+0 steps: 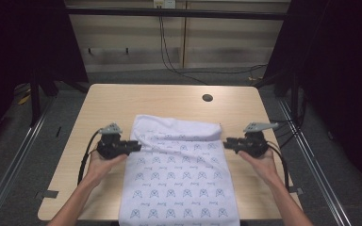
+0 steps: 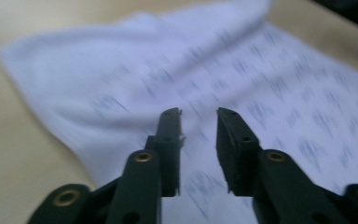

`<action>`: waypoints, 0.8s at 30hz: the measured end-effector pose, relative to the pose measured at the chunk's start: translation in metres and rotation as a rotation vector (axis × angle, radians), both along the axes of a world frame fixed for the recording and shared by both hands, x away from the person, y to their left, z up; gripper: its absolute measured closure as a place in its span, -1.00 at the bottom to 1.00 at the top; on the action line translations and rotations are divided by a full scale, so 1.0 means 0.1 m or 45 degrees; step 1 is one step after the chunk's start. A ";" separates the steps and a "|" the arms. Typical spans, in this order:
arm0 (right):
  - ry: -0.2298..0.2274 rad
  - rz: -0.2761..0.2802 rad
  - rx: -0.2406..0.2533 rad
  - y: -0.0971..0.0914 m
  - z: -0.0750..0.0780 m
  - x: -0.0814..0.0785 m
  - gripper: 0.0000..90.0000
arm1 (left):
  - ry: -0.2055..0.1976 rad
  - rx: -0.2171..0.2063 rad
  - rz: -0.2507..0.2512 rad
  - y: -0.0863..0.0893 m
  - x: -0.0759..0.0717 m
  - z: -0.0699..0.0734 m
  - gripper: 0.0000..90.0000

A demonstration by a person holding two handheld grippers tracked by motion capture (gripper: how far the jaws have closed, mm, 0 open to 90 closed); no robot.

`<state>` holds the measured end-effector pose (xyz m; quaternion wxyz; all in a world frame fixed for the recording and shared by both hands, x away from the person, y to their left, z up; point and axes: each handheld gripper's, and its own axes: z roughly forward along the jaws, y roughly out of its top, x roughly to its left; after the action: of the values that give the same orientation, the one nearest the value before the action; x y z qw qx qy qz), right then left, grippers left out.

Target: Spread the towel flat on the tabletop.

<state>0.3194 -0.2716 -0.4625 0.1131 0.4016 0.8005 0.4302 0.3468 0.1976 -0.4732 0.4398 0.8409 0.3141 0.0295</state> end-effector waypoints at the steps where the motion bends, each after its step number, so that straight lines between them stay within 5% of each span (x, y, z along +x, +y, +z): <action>1: 0.030 0.014 -0.037 0.05 -0.11 -0.03 0.57 | 0.029 0.014 -0.042 -0.02 -0.07 -0.04 0.63; 4: 0.092 0.031 -0.122 0.15 -0.34 -0.04 0.52 | 0.064 0.119 -0.080 -0.03 -0.31 -0.20 0.62; 5: 0.092 0.031 -0.122 0.15 -0.34 -0.04 0.52 | 0.064 0.119 -0.080 -0.03 -0.31 -0.20 0.39; 9: 0.035 -0.010 -0.229 0.21 -0.39 0.02 0.53 | 0.048 0.125 -0.059 -0.04 -0.32 -0.25 0.29; 16: 0.030 -0.079 -0.254 0.06 -0.39 0.13 0.53 | 0.018 0.088 -0.042 -0.12 -0.17 -0.29 0.28; 20: 0.048 -0.090 -0.261 -0.02 -0.38 0.00 0.52 | -0.022 0.131 -0.085 -0.17 -0.27 -0.28 0.44; 24: 0.086 -0.063 -0.210 -0.06 -0.37 -0.13 0.22 | 0.024 0.111 -0.110 -0.11 -0.39 -0.28 0.72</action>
<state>0.3063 -0.2777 -0.4995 0.1295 0.4249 0.8264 0.3460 0.3074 0.1868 -0.5011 0.4007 0.8722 0.2801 0.0161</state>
